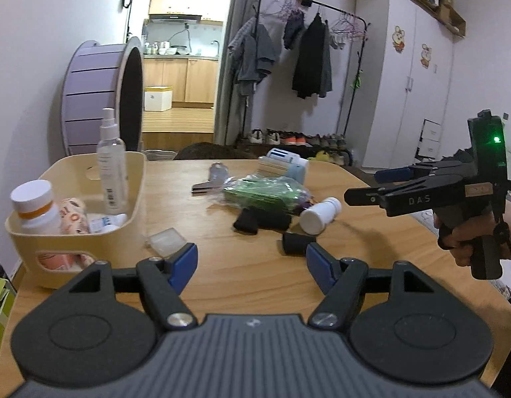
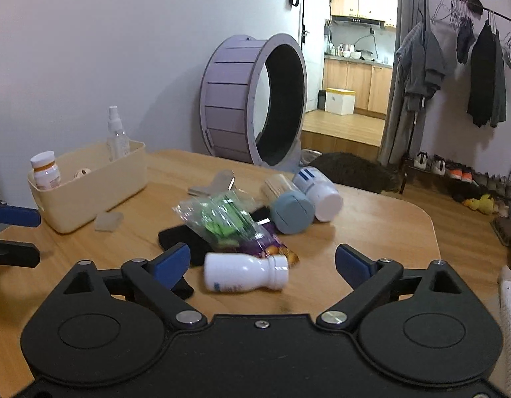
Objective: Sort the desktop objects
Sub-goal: 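Move the left tool to the small white bottle and grasp it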
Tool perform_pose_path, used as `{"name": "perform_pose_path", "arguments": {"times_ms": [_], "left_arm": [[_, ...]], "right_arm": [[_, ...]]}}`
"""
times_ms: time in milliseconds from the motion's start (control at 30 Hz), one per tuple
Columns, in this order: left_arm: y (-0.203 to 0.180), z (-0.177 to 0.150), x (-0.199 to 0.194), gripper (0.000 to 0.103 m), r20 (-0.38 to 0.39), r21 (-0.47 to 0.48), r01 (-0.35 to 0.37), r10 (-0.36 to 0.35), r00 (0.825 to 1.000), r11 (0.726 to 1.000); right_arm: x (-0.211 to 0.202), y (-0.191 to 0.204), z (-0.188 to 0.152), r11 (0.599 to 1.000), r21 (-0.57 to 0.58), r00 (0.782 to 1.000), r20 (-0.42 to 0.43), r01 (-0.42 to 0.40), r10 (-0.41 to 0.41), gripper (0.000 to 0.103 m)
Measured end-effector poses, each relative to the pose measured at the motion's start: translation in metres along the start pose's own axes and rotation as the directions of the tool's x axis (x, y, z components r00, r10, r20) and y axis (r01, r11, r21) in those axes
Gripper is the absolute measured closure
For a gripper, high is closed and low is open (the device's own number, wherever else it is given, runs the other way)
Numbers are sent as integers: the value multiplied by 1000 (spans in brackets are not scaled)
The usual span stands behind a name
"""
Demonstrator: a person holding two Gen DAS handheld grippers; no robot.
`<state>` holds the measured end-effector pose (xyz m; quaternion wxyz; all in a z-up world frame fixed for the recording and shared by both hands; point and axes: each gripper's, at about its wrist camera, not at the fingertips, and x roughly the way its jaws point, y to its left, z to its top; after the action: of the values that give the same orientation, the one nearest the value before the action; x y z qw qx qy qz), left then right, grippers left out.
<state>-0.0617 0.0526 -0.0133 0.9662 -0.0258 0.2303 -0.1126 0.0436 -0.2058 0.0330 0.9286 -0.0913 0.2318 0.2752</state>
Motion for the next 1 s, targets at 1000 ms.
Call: {"name": "perform_pose_path", "arguments": {"times_ms": [1000], "left_arm": [[-34, 25, 43, 32, -28, 69, 114, -112, 993, 991]], "right_arm": [[-43, -27, -24, 998, 59, 997, 72, -12, 8, 4]]}}
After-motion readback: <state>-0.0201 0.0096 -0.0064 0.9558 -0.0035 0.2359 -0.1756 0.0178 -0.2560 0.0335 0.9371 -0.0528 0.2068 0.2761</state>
